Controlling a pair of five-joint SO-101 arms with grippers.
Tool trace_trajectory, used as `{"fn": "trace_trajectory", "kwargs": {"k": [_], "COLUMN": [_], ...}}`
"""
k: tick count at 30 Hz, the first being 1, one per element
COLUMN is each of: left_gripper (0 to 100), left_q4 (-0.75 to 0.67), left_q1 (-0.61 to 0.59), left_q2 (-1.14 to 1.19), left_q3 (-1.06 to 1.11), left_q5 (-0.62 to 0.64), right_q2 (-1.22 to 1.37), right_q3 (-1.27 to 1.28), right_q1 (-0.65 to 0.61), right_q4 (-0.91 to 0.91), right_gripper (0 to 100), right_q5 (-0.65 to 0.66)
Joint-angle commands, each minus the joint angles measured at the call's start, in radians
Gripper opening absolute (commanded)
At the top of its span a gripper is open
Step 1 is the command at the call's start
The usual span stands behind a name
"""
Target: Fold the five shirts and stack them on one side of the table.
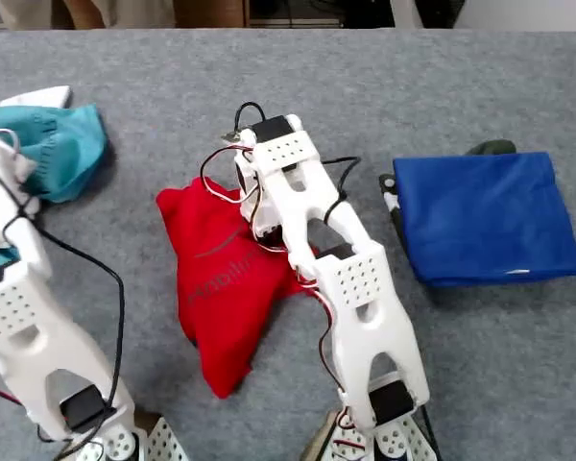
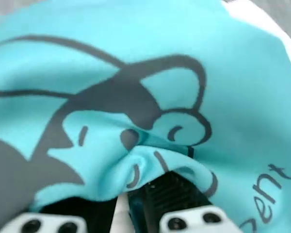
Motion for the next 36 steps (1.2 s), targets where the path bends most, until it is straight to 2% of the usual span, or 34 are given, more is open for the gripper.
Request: {"fn": "trace_trajectory", "kwargs": {"k": [1,4,11,17,19,22,26,32,36], "left_gripper": [2,2,2,2,2,2,2,2,2], "left_q4": [0.103,0.279,0.666,0.922,0.974,0.973,0.973,0.973,0.971], "left_q1": [-0.064,-0.057,0.044,0.068,0.063,0.029,0.003,-0.015,-0.020], "left_q2": [0.061,0.087,0.071,0.074,0.079,0.067,0.068,-0.024,-0.225], "left_q3": [-0.210,-0.334,-0.652,-0.954,-1.046,-1.046,-0.985,-0.761,-0.496], "left_q5": [0.014,0.015,0.017,0.015,0.009,0.009,-0.054,-0.114,-0.149], "right_q2": [0.002,-0.002,-0.114,-0.332,-0.410,-0.518,-0.622,-0.625,-0.575], "right_q3": [0.015,0.015,0.022,0.085,0.131,0.188,0.193,0.105,0.041], "right_q1": [0.018,0.018,0.028,0.068,0.077,0.076,0.044,-0.099,-0.194], "right_q4": [0.015,0.015,0.020,0.020,0.020,0.020,0.014,0.014,0.012], "right_gripper": [0.5,0.5,3.0,28.5,33.4,32.7,26.1,11.4,8.7], "right_q5": [0.009,0.011,0.006,0.014,0.034,0.054,0.054,0.052,0.054]}}
